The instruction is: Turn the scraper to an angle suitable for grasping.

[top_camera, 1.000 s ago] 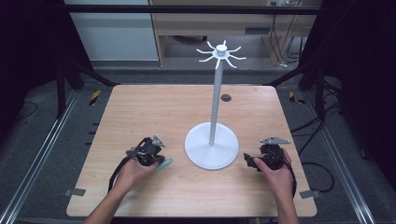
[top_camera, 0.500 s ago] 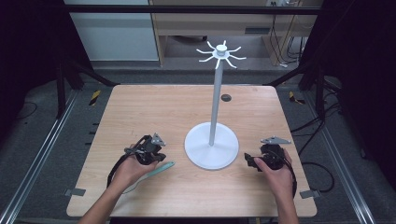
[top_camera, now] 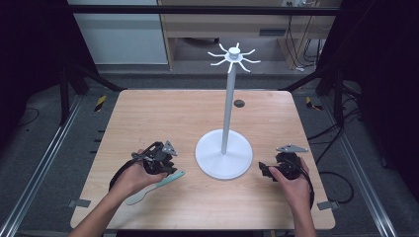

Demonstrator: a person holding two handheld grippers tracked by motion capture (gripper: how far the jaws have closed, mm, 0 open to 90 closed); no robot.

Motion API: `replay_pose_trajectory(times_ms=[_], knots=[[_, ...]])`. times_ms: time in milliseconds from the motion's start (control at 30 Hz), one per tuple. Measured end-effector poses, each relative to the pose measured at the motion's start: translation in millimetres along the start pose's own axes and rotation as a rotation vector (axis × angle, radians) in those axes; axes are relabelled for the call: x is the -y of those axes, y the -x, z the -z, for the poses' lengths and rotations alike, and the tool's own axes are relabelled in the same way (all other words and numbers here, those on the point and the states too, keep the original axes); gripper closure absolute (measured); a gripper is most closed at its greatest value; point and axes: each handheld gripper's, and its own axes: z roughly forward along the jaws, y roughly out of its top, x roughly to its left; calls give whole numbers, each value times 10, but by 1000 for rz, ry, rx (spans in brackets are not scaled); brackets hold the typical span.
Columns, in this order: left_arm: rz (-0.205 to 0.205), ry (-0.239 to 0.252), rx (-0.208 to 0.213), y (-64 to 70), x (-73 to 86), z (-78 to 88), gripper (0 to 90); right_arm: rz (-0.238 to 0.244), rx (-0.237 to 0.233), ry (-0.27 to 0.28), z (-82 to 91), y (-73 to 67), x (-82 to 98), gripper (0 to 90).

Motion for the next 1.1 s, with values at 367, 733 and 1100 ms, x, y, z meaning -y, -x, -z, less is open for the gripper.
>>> replay_pose_trajectory(times_ms=[367,733,1100], knots=[[-26,-75,26,15,3,-106,344,-1,-4,-5,-2,-5,0,86],[-25,-143,40,29,-29,-220,419,0,-4,-5,-2,-2,1,87],[-14,-193,60,13,-11,-334,590,-3,-9,-8,0,-3,2,86]])
